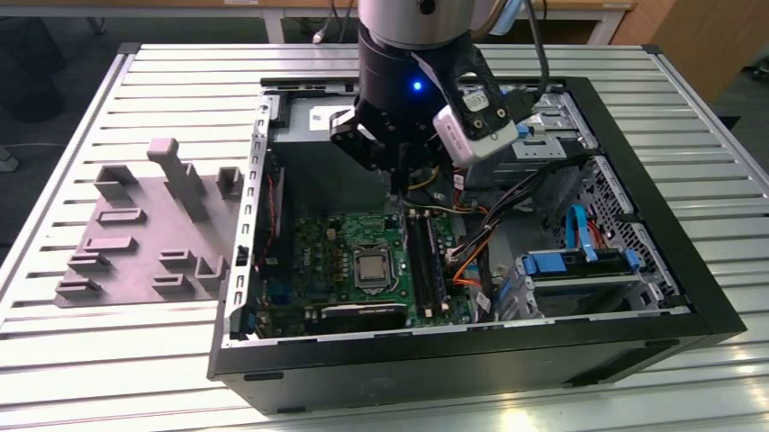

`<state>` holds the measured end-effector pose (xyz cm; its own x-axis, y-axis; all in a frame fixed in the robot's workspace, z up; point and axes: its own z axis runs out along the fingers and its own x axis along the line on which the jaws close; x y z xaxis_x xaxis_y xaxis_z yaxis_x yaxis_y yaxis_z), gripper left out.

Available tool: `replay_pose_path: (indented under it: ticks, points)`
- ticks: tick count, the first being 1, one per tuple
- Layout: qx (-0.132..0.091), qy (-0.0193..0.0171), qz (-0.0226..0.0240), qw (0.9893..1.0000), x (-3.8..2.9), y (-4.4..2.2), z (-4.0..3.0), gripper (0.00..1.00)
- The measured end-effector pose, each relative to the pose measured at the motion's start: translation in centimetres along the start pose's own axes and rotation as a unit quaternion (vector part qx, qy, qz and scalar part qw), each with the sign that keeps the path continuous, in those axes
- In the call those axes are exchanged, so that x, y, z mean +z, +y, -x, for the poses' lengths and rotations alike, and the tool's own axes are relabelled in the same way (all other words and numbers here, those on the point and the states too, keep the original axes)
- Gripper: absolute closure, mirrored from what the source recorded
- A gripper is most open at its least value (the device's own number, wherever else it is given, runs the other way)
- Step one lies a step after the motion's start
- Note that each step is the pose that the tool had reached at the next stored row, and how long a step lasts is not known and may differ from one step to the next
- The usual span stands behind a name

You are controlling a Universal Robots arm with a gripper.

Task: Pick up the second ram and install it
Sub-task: 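Insert the second ram into the second slot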

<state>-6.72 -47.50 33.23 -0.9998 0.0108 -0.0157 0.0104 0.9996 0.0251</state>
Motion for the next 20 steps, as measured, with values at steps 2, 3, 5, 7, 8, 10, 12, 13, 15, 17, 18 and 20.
replay_pose_path:
  ticks: [2,3,5,7,8,10,12,13,15,17,18,20]
  points:
    - [0.0,0.0,0.0,1.0,0.33,0.0,0.02,0.86]
    - [0.0,0.0,-0.0001,1.0,0.4,0.0,0.02,0.86]
    - [0.0,0.0001,-0.0002,1.0,0.4,-0.01,0.03,0.86]
    - [0.0,0.0,0.0,1.0,0.41,-0.01,0.03,0.86]
    - [0.0,0.0,0.0,1.0,0.42,-0.01,0.03,0.86]
    - [0.0,0.0,0.0,1.0,0.42,-0.01,0.03,0.86]
    - [0.0,0.0,0.0,1.0,0.43,-0.01,0.04,0.86]
    - [0.0,0.0,0.0001,1.0,0.45,-0.01,0.12,0.86]
    - [0.0,0.0,0.0001,1.0,0.48,-0.01,0.42,0.86]
    - [0.0,0.0001,0.0,1.0,0.5,-0.01,0.58,0.86]
    - [0.0,0.0001,-0.0001,1.0,0.5,-0.01,0.58,0.86]
    - [0.0,0.0001,-0.0001,1.0,0.51,0.0,0.58,0.86]
